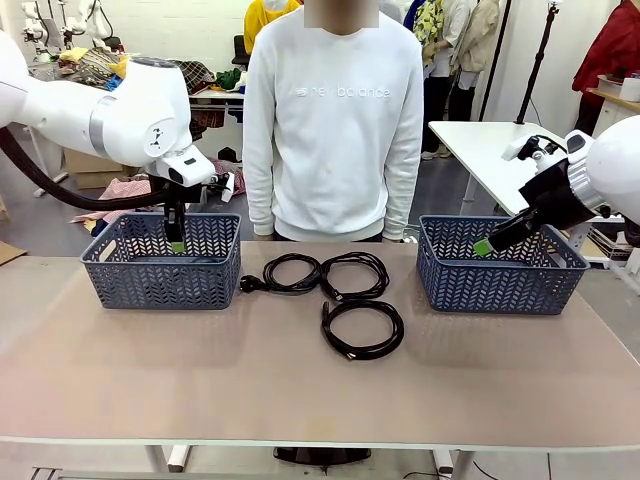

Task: Organize the cables according to human instructions.
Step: Pick up a bundle of cables and place it in the basket indicated by the human.

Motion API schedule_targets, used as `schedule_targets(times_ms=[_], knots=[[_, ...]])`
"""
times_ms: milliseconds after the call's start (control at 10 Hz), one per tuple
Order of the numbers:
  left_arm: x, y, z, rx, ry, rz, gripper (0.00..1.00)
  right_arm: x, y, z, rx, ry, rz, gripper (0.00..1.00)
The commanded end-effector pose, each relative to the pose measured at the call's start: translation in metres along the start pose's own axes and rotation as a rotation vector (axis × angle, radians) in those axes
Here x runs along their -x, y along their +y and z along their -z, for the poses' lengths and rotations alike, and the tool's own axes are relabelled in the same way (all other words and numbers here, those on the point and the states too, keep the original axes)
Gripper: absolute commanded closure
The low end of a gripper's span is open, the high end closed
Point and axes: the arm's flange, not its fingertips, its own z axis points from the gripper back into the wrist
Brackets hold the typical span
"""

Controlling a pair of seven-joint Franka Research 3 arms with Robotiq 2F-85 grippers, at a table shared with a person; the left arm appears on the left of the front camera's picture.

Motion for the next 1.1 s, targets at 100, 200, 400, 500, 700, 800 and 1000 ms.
schedule_targets(times_ms=[100,200,400,500,700,800,1000], knots=[[-0.0001,0.0038,-0.0081,0.023,-0.015,-0.042,0.07,-0.0003,-0.0009,0.0006,-0.010,-0.012,0.008,0.00],[-0.0005,0.0048,-0.0086,0.042,-0.016,-0.052,0.05,-0.0003,-0.0009,0.0006,-0.010,-0.012,0.008,0.00],[-0.0015,0.0045,-0.0093,0.058,-0.017,-0.064,0.00,-0.0003,-0.0009,0.0006,-0.010,-0.012,0.008,0.00],[-0.0026,0.0038,-0.0095,0.065,-0.017,-0.071,0.00,-0.0003,-0.0009,0.0006,-0.010,-0.012,0.008,0.00],[-0.0014,0.0005,-0.0093,0.100,-0.019,-0.125,0.00,-0.0003,-0.0009,0.0006,-0.010,-0.012,0.008,0.00],[-0.0007,0.0012,-0.0061,0.051,-0.012,-0.054,0.00,-0.0003,-0.0009,0.0006,-0.010,-0.012,0.008,0.00],[-0.0007,0.0012,-0.0061,0.051,-0.012,-0.054,0.00,-0.0003,-0.0009,0.0006,-0.010,-0.012,0.008,0.00]])
